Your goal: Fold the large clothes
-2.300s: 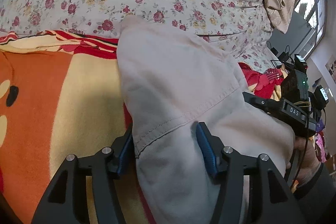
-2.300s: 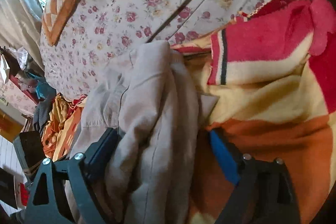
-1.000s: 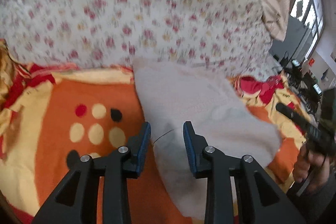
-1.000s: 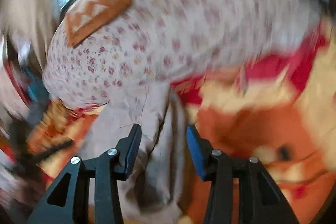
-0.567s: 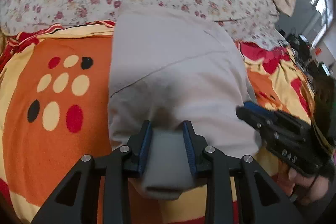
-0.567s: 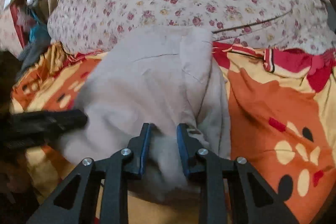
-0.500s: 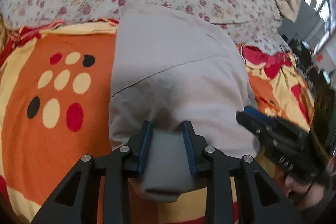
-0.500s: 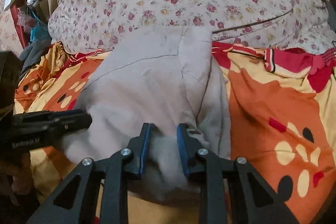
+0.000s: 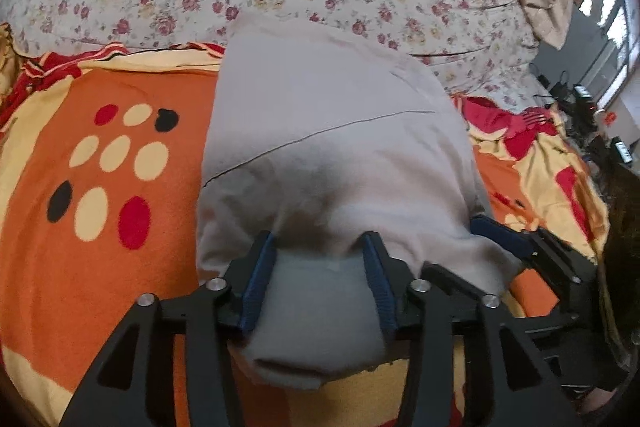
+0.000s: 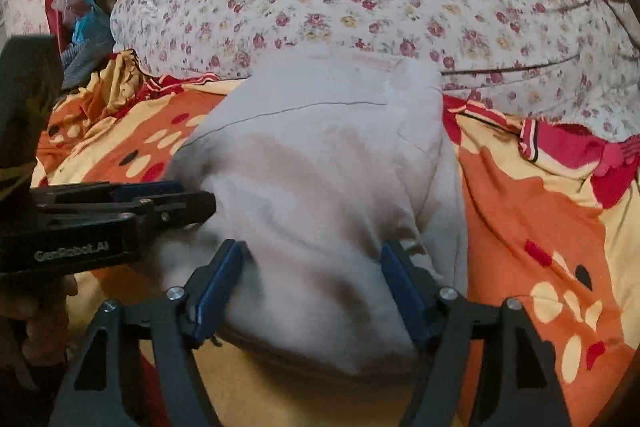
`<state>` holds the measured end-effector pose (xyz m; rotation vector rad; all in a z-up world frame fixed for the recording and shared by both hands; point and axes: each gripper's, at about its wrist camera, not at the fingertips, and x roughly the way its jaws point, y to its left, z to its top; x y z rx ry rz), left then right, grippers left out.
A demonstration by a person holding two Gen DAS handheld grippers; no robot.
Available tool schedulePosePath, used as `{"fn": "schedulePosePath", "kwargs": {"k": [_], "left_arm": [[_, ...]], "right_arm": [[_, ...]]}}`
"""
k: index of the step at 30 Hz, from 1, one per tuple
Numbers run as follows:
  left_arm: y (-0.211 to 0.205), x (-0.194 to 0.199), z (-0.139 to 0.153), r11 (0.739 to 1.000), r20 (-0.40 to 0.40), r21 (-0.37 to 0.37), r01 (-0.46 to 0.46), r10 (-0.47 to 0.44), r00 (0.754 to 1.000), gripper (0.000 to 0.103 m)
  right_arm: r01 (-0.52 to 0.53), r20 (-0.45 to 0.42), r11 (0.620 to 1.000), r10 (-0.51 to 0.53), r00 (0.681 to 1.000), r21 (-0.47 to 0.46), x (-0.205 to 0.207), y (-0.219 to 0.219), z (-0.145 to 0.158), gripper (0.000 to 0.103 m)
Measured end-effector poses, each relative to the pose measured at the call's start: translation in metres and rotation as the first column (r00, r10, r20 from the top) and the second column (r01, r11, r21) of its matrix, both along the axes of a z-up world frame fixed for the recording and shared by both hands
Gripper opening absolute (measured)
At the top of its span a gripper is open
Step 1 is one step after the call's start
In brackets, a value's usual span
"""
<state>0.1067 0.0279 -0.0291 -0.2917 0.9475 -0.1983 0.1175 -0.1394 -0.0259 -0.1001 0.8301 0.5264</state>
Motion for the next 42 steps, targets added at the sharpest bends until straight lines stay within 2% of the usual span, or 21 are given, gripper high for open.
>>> {"fn": "schedulePosePath", "kwargs": {"k": [2,6,8,11,16,22,24,28,32,35,37,40,42], "left_arm": [[-0.001,-0.001,0.0,1.0,0.014,-0.026,0.018,-0.017,1.0,0.054],[-0.014,0.0,0.002,0.999,0.026,0.021,0.038,-0.039,0.999,0.062],[-0.016,0.001,0.002,0.999,0.029,0.014,0.031,-0.031,0.999,0.069],[-0.017,0.001,0.002,1.0,0.035,0.012,0.025,-0.026,0.999,0.072],[-0.019,0.001,0.001,1.0,0.045,0.026,0.018,-0.019,0.999,0.072],[-0.025,0.001,0.004,0.995,0.042,0.086,0.045,-0.049,0.998,0.072],[-0.026,-0.001,0.007,0.994,0.058,0.104,0.04,-0.046,0.997,0.072],[-0.021,-0.011,0.023,0.995,0.118,0.094,0.022,-0.033,0.992,0.072],[-0.016,-0.019,0.045,0.993,0.184,0.117,-0.016,-0.006,0.983,0.072],[-0.013,-0.017,0.046,0.984,0.116,0.169,-0.051,0.032,0.993,0.072],[-0.006,-0.023,0.046,0.979,0.104,0.184,-0.091,0.073,0.992,0.072],[-0.003,-0.047,0.055,0.971,0.159,0.198,-0.133,0.102,0.982,0.072],[-0.004,-0.071,0.062,0.964,0.224,0.212,-0.159,0.11,0.968,0.072]], "right_arm": [[-0.01,0.017,1.0,0.01,1.0,0.005,-0.002,0.002,-0.002,0.086],[-0.026,0.056,1.0,0.026,0.998,-0.001,-0.006,0.005,-0.003,0.091],[-0.027,0.064,1.0,0.027,0.998,0.01,-0.008,0.004,-0.003,0.092],[-0.027,0.057,0.999,0.025,0.998,0.028,-0.005,0.002,-0.002,0.093],[-0.027,0.042,0.999,0.026,0.999,0.02,-0.004,0.006,-0.003,0.096],[-0.039,0.018,0.999,0.039,0.999,-0.005,-0.003,0.009,-0.003,0.097],[-0.043,0.017,0.999,0.043,0.999,-0.005,-0.005,0.007,0.001,0.097],[-0.035,0.064,0.999,0.036,0.997,-0.005,-0.016,-0.002,0.017,0.094],[0.075,0.141,0.996,-0.08,0.987,0.041,-0.032,-0.032,0.041,0.094],[0.147,0.188,0.988,-0.154,0.97,0.052,-0.048,-0.053,0.054,0.094],[0.184,0.202,0.981,-0.193,0.96,0.065,-0.063,-0.067,0.06,0.094],[0.217,0.213,0.974,-0.225,0.951,0.061,-0.086,-0.08,0.061,0.094],[0.24,0.22,0.97,-0.245,0.944,0.047,-0.097,-0.084,0.061,0.094]]}}
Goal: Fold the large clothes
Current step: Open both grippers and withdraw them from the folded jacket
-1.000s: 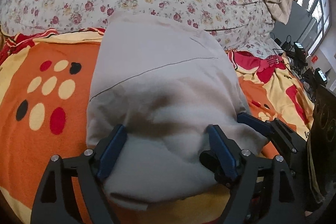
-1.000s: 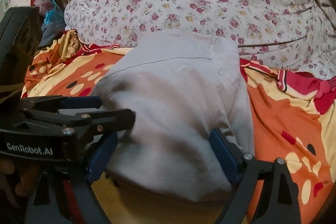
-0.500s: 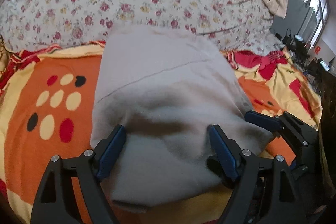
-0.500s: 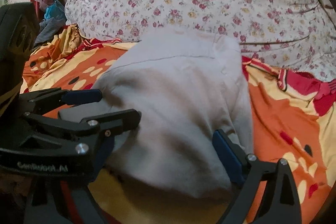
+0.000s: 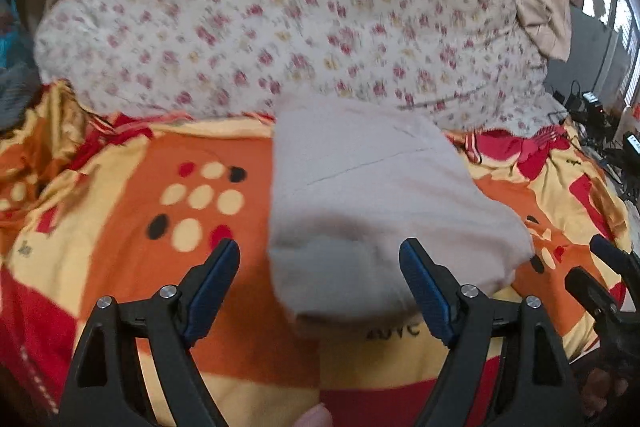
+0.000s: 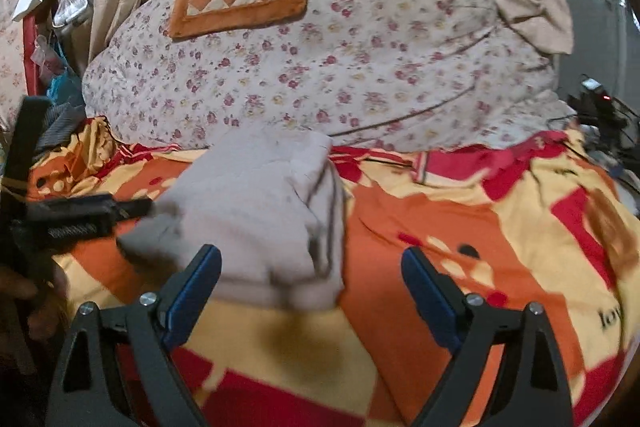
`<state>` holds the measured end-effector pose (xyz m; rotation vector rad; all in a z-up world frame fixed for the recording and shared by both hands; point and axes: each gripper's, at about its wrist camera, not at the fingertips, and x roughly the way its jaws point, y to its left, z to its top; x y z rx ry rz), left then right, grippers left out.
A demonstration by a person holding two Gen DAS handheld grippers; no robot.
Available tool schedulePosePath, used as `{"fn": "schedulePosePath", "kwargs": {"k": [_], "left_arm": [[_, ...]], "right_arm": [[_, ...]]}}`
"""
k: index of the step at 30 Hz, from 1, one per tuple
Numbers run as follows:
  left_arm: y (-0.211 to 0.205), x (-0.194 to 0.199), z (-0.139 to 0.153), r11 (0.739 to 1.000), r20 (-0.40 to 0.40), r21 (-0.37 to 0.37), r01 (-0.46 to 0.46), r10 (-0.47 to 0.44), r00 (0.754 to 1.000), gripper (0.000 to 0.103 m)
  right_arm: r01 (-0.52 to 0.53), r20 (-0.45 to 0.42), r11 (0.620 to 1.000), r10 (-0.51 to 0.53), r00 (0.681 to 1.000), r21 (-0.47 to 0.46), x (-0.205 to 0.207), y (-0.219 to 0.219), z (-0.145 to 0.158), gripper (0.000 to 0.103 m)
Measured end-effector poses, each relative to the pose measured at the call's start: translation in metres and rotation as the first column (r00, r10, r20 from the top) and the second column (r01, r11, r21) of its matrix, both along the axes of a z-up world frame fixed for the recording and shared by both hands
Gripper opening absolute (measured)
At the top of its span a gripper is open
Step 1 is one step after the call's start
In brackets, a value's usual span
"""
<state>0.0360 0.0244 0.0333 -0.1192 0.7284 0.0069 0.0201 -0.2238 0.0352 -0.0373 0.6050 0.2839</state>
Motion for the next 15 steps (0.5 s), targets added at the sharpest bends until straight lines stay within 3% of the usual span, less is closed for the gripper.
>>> {"fn": "schedulePosePath", "kwargs": {"k": [4,9,15], "left_arm": [[-0.002,-0.034,0.011,0.999,0.094,0.042,-0.005,0.001,0.996,0.073],[-0.005,-0.047,0.018,0.998,0.132,0.055,0.006,-0.013,0.991,0.078],[-0.001,-0.039,0.005,1.0,0.06,-0.005,0.025,-0.025,0.998,0.082]], "right_arm": [[0.005,0.016,1.0,-0.005,1.0,-0.016,-0.014,-0.005,0.002,0.094],[0.011,0.029,1.0,-0.01,1.0,-0.02,-0.018,-0.005,0.0,0.094],[0.007,0.028,1.0,-0.007,1.0,-0.008,-0.018,0.0,-0.004,0.094]]}}
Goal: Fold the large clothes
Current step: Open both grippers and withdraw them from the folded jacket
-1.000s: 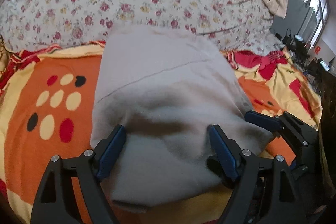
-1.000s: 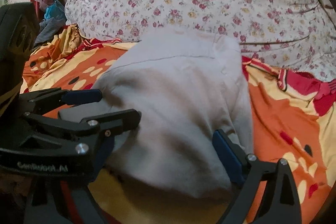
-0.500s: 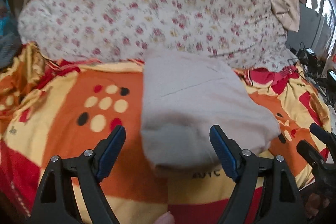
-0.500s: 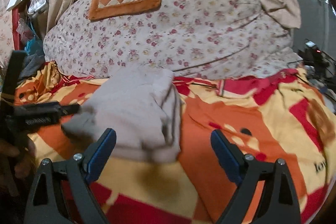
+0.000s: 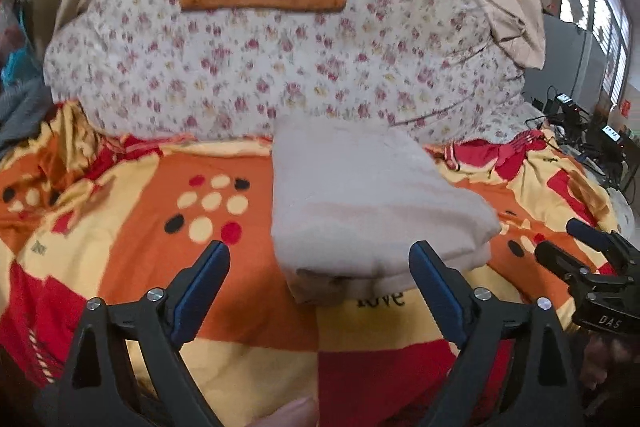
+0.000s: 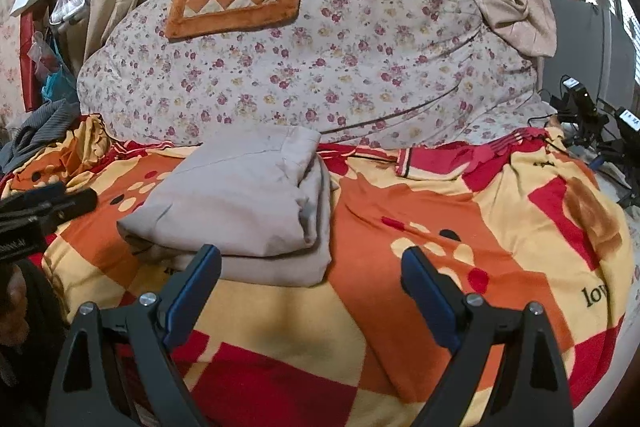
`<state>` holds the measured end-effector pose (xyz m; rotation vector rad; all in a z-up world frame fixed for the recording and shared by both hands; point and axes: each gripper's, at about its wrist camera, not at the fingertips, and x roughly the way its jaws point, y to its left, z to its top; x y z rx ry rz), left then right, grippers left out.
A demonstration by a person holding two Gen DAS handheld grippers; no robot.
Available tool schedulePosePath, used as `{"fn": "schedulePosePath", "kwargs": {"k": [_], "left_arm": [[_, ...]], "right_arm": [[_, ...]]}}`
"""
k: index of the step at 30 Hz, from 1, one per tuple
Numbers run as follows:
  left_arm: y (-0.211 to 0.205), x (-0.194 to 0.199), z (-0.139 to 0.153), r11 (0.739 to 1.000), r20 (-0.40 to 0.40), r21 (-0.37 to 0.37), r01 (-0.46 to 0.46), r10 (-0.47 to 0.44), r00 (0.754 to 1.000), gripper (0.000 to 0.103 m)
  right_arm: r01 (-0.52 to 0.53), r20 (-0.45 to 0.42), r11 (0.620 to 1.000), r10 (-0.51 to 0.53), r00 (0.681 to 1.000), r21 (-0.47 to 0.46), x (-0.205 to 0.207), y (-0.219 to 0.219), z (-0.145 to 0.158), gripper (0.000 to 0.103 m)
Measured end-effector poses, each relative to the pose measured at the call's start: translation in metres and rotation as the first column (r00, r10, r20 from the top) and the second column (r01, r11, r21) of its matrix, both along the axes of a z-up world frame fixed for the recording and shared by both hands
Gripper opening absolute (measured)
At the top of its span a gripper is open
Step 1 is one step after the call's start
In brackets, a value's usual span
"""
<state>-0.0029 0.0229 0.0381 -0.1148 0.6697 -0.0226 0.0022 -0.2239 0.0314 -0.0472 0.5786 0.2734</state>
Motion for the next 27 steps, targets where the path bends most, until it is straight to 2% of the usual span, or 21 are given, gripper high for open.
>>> {"fn": "schedulePosePath", "kwargs": {"k": [9,13,19,27], "left_arm": [[-0.001,0.011,-0.027,0.999,-0.121,0.011,-0.032,0.033,0.992,0.082],[-0.006,0.012,-0.033,0.998,-0.14,0.055,-0.034,0.041,0.989,0.082],[-0.004,0.016,-0.039,0.998,-0.174,0.051,-0.045,0.053,0.983,0.082],[-0.006,0.015,-0.039,0.997,-0.173,0.063,-0.042,0.052,0.983,0.082]], "right_arm": [[0.037,-0.02,0.999,-0.037,0.999,-0.012,0.007,0.0,-0.008,0.094],[0.055,-0.034,0.998,-0.055,0.998,-0.014,0.01,-0.001,-0.011,0.094],[0.057,-0.034,0.998,-0.057,0.998,0.008,0.011,-0.005,-0.011,0.094],[0.056,-0.034,0.998,-0.056,0.998,0.007,0.011,-0.004,-0.011,0.094]]}}
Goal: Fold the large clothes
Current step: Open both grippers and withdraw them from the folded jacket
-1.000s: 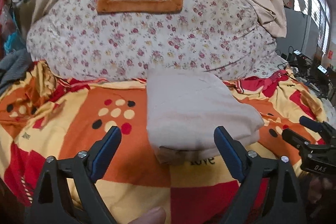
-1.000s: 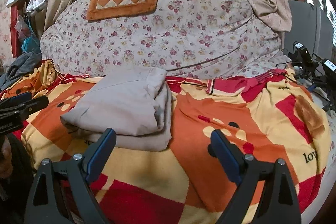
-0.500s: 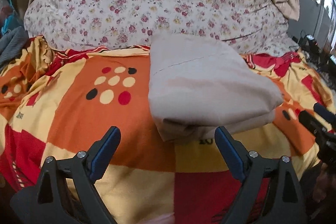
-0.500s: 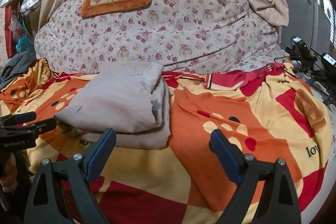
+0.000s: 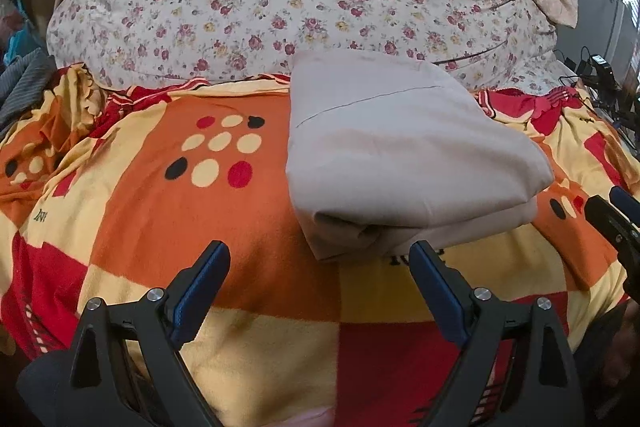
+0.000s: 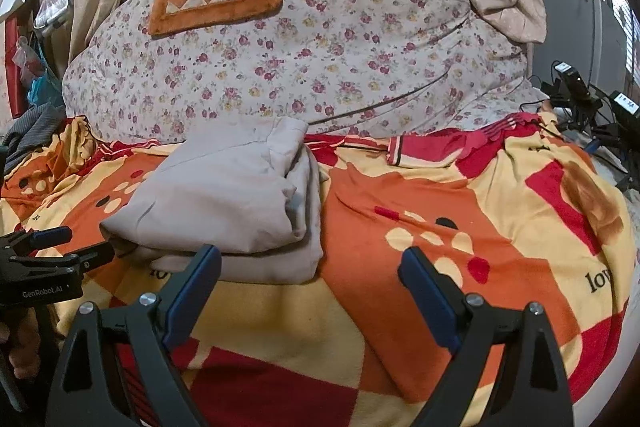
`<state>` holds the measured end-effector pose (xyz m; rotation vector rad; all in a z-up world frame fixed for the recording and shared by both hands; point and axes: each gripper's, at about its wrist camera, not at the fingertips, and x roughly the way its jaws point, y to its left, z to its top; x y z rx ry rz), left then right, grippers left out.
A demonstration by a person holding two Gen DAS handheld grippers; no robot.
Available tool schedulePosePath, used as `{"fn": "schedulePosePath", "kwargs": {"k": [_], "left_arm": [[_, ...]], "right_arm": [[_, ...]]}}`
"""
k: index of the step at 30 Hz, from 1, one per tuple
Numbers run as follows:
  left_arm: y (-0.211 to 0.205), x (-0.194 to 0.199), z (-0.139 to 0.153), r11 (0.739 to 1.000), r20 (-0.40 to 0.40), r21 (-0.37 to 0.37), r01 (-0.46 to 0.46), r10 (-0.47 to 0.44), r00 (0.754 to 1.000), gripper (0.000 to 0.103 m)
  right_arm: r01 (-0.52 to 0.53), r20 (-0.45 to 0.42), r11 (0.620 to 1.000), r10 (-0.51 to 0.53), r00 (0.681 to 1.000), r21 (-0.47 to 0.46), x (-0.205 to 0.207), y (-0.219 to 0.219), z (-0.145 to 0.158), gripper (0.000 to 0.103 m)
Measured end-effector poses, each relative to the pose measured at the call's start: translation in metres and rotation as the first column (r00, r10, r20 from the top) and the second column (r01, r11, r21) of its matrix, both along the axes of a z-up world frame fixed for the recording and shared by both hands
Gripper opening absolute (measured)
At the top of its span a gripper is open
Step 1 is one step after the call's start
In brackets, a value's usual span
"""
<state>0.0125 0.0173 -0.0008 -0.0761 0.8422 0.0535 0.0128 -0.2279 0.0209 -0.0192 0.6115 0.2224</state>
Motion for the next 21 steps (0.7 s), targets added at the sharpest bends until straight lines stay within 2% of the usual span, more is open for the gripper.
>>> {"fn": "schedulePosePath", "kwargs": {"k": [15,21], "left_arm": [[0.0001,0.0009,-0.0007,1.0,-0.006,-0.017,0.003,-0.004,1.0,0.082],[0.002,-0.0003,0.0023,1.0,0.022,-0.024,-0.016,0.016,1.0,0.082]], "right_arm": [[0.0,0.0,1.0,0.0,1.0,-0.001,0.0006,0.0001,-0.0004,0.094],[-0.002,0.0,1.0,0.002,1.0,-0.004,0.0005,0.0004,-0.0005,0.094]]}}
